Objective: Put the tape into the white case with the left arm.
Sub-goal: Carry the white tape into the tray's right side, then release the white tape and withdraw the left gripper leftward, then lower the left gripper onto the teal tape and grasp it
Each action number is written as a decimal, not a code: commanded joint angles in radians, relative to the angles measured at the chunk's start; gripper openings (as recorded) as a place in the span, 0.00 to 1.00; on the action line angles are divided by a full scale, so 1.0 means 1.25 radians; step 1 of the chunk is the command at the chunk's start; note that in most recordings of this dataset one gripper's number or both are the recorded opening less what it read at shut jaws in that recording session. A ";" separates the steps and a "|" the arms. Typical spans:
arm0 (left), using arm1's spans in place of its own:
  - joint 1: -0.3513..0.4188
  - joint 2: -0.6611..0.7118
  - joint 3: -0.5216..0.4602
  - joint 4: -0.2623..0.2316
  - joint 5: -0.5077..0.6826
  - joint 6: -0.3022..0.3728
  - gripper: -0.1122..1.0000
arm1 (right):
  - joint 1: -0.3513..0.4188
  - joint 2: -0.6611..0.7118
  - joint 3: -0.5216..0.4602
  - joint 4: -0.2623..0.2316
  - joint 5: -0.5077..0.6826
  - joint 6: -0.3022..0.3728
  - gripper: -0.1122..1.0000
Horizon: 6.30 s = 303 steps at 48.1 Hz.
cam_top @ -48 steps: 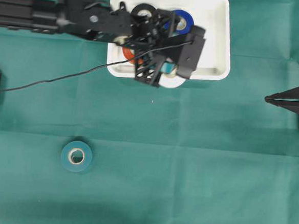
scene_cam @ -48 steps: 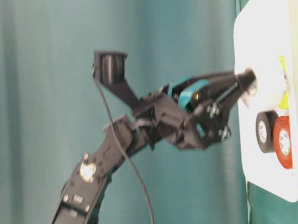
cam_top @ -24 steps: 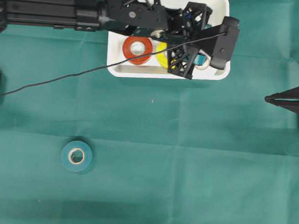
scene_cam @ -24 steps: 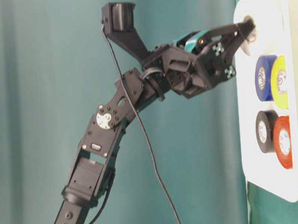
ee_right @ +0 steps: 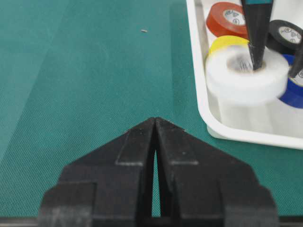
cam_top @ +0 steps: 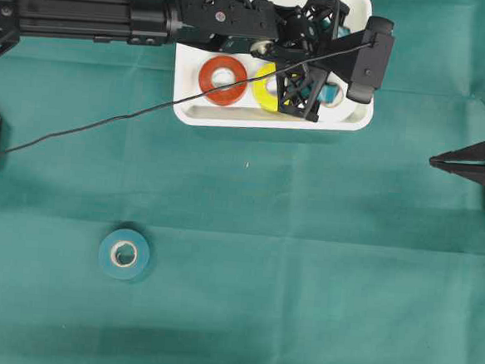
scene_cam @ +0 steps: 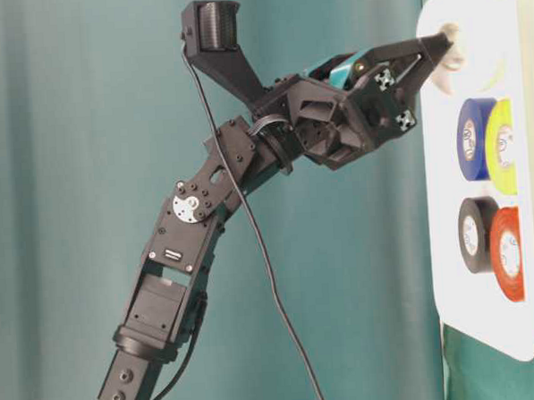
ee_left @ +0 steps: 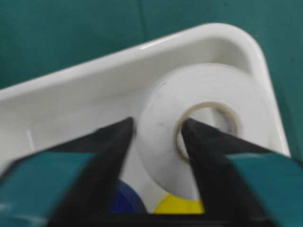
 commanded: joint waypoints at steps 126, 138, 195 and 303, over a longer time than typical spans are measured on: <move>-0.218 -0.923 0.967 -0.010 -0.140 -0.241 0.93 | -0.001 0.006 -0.007 0.000 -0.009 0.001 0.02; -0.218 -0.940 0.976 -0.009 -0.140 -0.241 0.93 | -0.001 0.006 -0.009 0.000 -0.007 0.001 0.02; -0.357 -0.860 0.982 -0.009 -0.242 -0.242 0.93 | -0.001 0.006 -0.007 0.000 -0.009 0.001 0.02; -0.434 -0.455 0.785 -0.009 -0.226 -0.296 0.30 | 0.000 0.006 -0.009 0.000 -0.009 0.001 0.02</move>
